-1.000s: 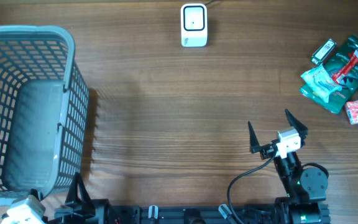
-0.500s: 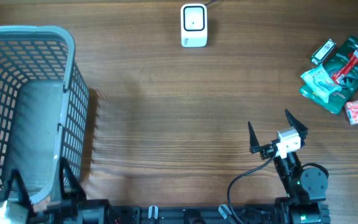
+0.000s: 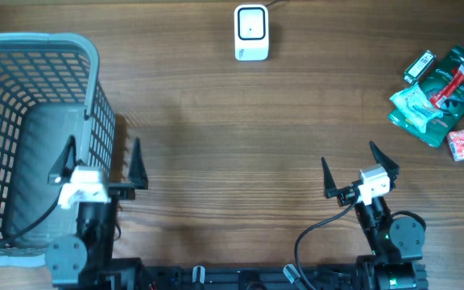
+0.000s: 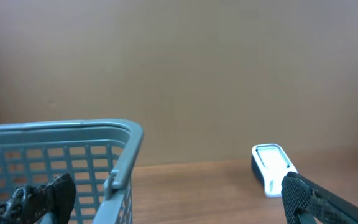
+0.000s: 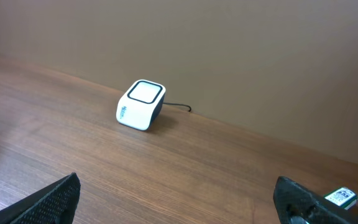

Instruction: Scan the item barcode

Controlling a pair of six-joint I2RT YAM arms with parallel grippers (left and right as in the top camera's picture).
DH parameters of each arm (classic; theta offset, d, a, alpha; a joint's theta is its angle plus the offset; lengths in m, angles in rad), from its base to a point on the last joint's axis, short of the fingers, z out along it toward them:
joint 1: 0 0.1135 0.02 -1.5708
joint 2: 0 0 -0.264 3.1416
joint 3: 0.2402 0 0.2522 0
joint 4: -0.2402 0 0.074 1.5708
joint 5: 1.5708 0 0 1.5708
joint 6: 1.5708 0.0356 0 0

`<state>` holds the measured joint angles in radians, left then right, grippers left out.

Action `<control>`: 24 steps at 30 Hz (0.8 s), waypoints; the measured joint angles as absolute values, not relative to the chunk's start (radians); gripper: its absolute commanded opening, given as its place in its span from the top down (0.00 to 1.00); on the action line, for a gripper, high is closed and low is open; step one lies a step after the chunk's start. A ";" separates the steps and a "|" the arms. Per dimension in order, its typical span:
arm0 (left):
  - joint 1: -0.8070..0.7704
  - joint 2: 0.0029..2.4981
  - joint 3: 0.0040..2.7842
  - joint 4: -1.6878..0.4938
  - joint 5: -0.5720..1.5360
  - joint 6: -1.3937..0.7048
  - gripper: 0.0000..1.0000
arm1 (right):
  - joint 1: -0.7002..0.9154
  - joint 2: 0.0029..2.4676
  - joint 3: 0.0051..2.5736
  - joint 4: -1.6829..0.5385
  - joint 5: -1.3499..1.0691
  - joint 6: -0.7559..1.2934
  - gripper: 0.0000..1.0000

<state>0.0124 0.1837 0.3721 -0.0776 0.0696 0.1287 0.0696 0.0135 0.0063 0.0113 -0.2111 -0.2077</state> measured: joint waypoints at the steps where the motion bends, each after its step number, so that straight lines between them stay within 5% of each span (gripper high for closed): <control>1: 0.012 0.212 0.372 -0.062 0.080 0.151 0.00 | 0.070 0.014 0.006 0.011 -0.212 -0.208 0.00; 8: 0.006 0.439 0.371 0.110 0.204 0.263 0.00 | 0.070 0.014 0.006 0.011 -0.211 -0.208 0.00; 24: 0.004 0.582 0.558 -0.286 0.240 0.197 0.00 | 0.070 0.014 0.006 0.011 -0.211 -0.208 0.00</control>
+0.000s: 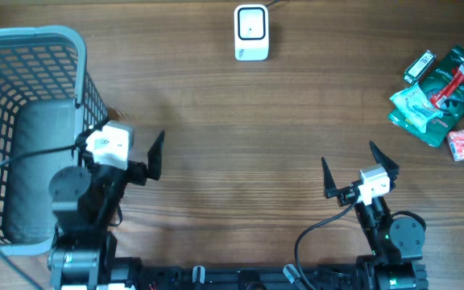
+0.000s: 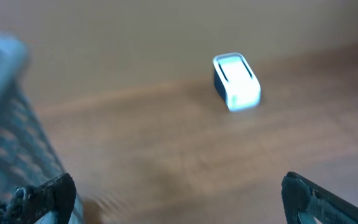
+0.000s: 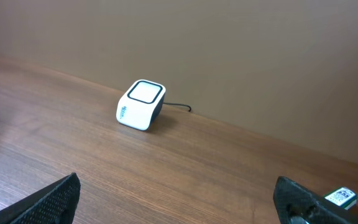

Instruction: Scan the item barcode

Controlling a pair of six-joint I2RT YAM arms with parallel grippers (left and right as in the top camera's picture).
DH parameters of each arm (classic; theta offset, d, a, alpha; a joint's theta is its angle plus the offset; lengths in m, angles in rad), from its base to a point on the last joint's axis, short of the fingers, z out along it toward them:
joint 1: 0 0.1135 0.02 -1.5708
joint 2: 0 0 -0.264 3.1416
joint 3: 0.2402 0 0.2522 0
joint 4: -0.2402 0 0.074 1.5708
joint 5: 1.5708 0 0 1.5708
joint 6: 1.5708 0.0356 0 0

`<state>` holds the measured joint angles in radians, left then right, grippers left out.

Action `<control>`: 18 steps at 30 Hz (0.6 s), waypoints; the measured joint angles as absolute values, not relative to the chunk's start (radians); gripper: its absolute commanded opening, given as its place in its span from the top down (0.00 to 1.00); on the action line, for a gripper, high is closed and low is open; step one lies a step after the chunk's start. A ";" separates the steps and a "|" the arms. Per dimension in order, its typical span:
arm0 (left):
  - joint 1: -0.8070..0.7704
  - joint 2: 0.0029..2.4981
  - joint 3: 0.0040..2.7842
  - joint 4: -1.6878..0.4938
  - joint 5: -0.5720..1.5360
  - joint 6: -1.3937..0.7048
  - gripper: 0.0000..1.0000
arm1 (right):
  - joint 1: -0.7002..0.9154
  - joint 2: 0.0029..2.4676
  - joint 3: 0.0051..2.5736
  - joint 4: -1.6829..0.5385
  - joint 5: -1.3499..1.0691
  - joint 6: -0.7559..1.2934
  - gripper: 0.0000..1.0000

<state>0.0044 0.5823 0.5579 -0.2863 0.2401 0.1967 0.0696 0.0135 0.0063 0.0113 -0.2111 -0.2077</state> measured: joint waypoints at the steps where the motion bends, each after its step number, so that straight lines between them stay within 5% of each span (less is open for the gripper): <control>1: 0.005 0.608 0.558 -0.300 0.259 0.196 0.00 | 0.070 0.014 0.006 0.011 -0.211 -0.208 0.00; 7: 0.014 0.702 0.557 -0.374 0.221 0.058 0.00 | 0.070 0.014 0.006 0.011 -0.211 -0.208 0.00; 18: 0.023 0.571 0.556 -0.523 -0.261 -0.175 0.00 | 0.070 0.014 0.006 0.011 -0.211 -0.208 0.00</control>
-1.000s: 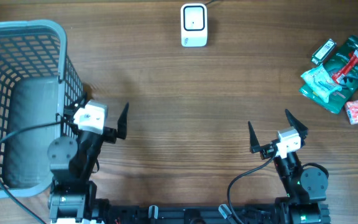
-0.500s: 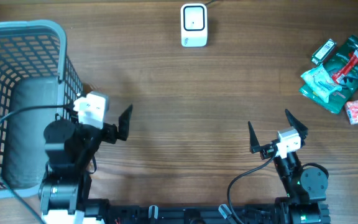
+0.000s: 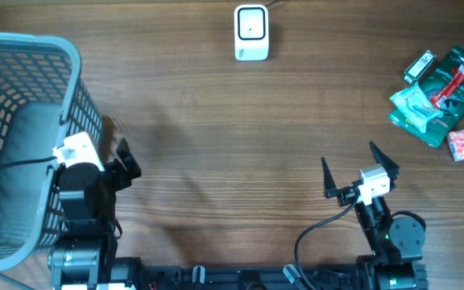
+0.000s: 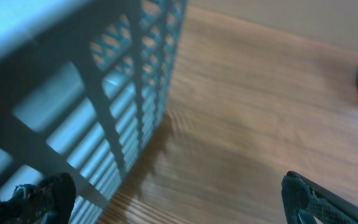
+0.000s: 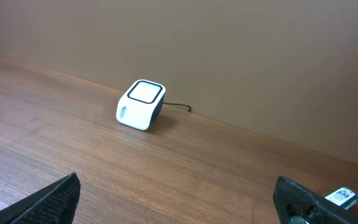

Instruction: Scan the item barcode

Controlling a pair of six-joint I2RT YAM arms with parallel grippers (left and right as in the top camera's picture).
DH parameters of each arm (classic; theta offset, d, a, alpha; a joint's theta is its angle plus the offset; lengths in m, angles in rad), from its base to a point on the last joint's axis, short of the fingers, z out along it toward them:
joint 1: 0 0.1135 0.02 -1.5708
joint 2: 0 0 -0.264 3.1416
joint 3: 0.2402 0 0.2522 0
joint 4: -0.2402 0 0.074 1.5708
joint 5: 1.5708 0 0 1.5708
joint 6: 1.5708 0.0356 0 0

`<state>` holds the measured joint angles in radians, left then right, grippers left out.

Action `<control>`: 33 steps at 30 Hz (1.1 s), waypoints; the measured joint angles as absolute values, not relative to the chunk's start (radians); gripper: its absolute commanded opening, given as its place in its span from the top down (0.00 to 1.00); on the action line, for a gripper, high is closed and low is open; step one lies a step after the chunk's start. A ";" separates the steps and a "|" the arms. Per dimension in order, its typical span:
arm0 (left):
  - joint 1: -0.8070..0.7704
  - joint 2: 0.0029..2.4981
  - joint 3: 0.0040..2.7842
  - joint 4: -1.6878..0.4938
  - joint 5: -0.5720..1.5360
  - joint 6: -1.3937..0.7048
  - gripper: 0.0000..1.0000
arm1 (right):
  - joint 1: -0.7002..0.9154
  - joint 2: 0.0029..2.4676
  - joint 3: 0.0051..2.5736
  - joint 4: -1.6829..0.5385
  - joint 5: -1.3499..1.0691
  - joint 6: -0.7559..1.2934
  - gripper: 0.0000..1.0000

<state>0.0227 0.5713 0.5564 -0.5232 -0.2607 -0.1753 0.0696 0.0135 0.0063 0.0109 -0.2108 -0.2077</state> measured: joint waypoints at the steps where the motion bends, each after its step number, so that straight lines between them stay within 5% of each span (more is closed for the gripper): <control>1: 0.023 0.561 0.556 -0.514 -0.273 -0.176 0.00 | 0.070 0.014 0.006 0.011 -0.211 -0.208 0.00; 11: 0.027 0.514 0.554 -0.252 0.119 0.023 0.00 | 0.070 0.014 0.006 0.011 -0.208 -0.208 0.00; 33: 0.027 0.077 0.547 -0.445 0.276 0.183 0.00 | 0.070 0.014 0.006 0.012 -0.208 -0.208 0.00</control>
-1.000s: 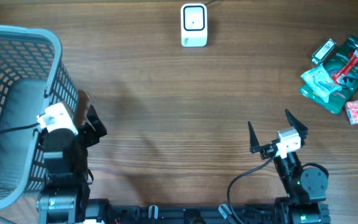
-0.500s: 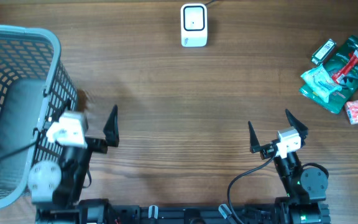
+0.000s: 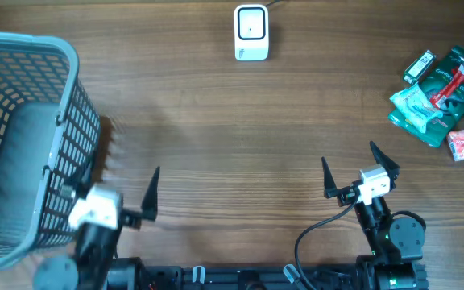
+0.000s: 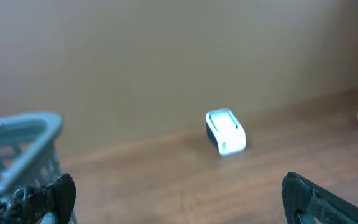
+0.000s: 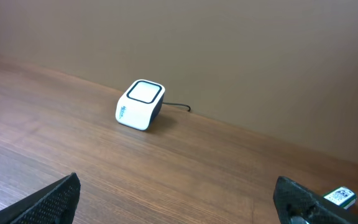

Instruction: Scan the item barcode

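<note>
The white barcode scanner (image 3: 251, 32) stands at the far middle of the table, seen also as a small box (image 4: 225, 132) in the left wrist view and with its cable (image 5: 140, 104) in the right wrist view. The items, several small packets (image 3: 440, 89), lie in a heap at the far right. My left gripper (image 3: 118, 181) is open at the front left beside the basket, with nothing between its fingers (image 4: 42, 198). My right gripper (image 3: 353, 166) is open at the front right, also with nothing between its fingers (image 5: 50, 200), well short of the packets.
A grey mesh basket (image 3: 63, 121) with a dark pad inside fills the left side; its rim (image 4: 17, 132) shows by my left finger. One packet's corner (image 5: 340, 196) shows at the right wrist view's lower right. Bare wooden table (image 3: 240, 137) lies between the grippers and the scanner.
My left gripper was close against the basket's wall, its camera filled by the mesh. Now it sits lower at the front edge, level, facing the scanner. The right arm has not moved.
My left gripper stood open beside the basket. Then it was further out and turned toward the scanner, with the basket shifted left. Then it was up against the basket's wall. Now it is back at the front edge. The right gripper stayed open and still throughout.
</note>
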Controlling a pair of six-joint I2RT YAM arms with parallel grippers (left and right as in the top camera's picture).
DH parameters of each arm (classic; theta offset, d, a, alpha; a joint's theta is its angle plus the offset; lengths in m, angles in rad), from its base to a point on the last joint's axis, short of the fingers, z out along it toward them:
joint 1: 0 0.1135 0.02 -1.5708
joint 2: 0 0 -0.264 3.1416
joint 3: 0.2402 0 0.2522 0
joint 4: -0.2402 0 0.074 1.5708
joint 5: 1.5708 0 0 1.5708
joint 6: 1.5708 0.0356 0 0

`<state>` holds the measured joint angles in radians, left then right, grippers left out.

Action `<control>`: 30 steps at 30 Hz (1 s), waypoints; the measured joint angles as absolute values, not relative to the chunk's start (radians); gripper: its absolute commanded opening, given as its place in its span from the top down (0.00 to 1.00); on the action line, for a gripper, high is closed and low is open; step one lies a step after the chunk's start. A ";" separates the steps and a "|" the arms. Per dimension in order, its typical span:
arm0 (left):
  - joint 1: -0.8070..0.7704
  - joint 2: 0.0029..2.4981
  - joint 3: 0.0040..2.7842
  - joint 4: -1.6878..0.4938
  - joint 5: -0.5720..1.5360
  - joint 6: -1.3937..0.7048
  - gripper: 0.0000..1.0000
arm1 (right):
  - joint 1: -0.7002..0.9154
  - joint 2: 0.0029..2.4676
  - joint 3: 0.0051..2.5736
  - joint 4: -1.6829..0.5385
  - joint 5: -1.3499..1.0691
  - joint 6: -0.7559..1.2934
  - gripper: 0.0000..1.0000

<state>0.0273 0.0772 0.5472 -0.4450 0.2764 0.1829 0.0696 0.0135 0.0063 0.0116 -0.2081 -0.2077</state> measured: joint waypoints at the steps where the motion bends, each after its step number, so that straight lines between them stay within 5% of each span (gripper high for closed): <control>1: 0.027 0.044 0.547 -0.451 0.279 0.183 0.00 | 0.070 0.014 0.006 0.011 -0.208 -0.208 0.00; 30: 0.027 0.023 0.122 -0.398 0.176 0.182 0.00 | 0.070 0.014 0.006 0.011 -0.208 -0.208 0.00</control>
